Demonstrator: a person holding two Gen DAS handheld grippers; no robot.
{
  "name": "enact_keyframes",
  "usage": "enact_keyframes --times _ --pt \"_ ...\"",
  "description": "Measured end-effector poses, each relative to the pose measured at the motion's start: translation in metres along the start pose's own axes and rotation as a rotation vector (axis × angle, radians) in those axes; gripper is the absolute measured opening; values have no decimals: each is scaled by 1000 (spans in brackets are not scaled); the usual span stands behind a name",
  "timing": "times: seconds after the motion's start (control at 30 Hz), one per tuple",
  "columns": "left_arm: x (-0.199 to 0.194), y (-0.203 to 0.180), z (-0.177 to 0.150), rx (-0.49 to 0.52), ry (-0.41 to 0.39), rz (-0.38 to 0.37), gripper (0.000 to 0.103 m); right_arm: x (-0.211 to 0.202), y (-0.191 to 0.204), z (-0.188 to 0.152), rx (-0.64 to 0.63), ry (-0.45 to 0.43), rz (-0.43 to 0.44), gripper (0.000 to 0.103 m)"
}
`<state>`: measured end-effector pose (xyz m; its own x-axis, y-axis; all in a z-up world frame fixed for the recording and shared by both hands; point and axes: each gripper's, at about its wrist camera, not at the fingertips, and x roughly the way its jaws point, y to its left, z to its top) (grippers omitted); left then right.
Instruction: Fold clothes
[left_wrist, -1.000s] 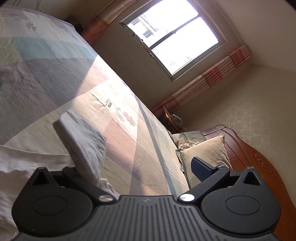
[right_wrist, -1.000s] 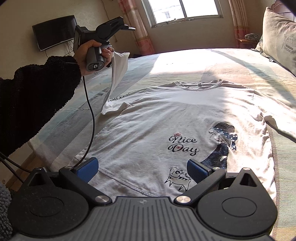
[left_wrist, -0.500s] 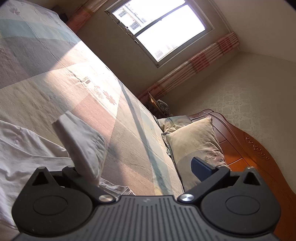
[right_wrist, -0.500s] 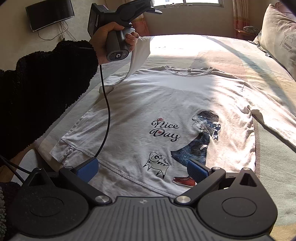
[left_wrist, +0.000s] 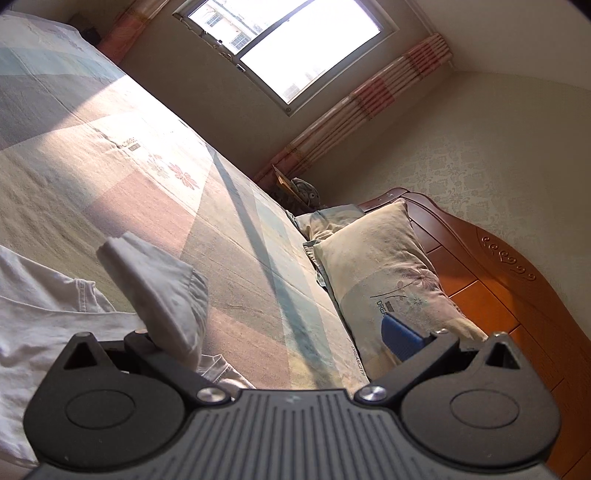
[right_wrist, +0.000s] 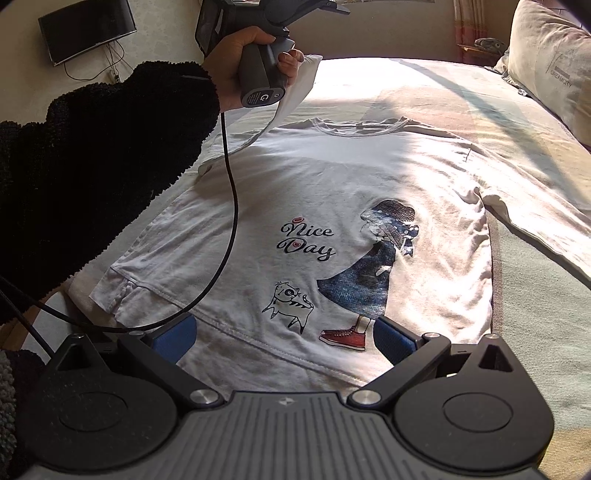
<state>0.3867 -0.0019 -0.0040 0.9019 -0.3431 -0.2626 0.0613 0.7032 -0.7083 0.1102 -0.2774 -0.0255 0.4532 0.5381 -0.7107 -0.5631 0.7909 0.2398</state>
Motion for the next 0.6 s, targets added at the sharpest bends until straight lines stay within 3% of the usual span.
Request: enact_keyframes --times 0.33,0.43,0.6 --pt "31 -21 -39 98 135 3 102 -5 -6 -5 19 -1 -17 103" --pt "38 -26 -52 200 202 55 102 -6 -7 -6 28 -5 -22 103" --pt "59 -34 -78 468 408 212 102 -7 -7 -6 32 -12 -26 103"
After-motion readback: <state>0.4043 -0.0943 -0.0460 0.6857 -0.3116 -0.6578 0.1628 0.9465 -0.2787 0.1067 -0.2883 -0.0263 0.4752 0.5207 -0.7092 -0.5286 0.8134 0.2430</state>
